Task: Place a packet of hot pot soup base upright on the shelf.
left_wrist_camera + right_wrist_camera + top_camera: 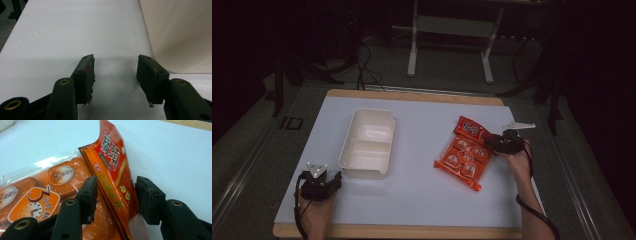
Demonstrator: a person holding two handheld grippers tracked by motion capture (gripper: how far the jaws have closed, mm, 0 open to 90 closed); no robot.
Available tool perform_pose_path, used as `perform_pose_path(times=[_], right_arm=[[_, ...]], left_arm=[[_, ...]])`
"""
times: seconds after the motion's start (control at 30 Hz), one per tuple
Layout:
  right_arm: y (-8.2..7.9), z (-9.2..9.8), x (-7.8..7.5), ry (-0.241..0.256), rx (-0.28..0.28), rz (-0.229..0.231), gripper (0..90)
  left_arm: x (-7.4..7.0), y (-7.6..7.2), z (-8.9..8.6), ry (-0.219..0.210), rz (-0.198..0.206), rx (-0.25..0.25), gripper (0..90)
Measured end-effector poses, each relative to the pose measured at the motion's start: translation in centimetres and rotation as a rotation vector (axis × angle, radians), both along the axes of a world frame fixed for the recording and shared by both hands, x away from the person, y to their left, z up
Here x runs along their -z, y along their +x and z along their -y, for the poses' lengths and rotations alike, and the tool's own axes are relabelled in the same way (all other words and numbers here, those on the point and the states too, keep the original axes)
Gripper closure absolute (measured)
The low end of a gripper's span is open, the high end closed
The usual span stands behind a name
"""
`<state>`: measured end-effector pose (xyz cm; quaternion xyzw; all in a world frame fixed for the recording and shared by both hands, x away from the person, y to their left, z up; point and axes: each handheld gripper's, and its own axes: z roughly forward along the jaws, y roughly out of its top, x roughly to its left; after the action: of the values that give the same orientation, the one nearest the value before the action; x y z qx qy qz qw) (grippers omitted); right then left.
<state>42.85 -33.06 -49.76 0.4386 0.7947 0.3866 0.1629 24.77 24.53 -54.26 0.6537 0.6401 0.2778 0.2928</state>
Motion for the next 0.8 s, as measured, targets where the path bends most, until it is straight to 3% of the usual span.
perform_pose_path(times=[0.13,0.37,0.6,0.8], right_arm=[[0.8,-1.4,0.0,-0.075,-0.037,-0.032,55.7],[1.9,-2.4,0.9,-0.151,-0.024,-0.097,63.9],[2.4,-1.9,1.6,-0.137,0.054,-0.133,70.1],[2.7,-2.3,1.6,-0.165,0.049,-0.163,80.0]], left_arm=[[0.0,0.0,0.0,-0.003,0.001,-0.001,48.4],[0.0,0.0,-0.1,-0.009,0.005,0.001,48.4],[0.0,0.0,0.0,-0.006,0.002,0.002,48.4],[0.0,0.0,0.0,-0.003,0.002,0.002,48.4]])
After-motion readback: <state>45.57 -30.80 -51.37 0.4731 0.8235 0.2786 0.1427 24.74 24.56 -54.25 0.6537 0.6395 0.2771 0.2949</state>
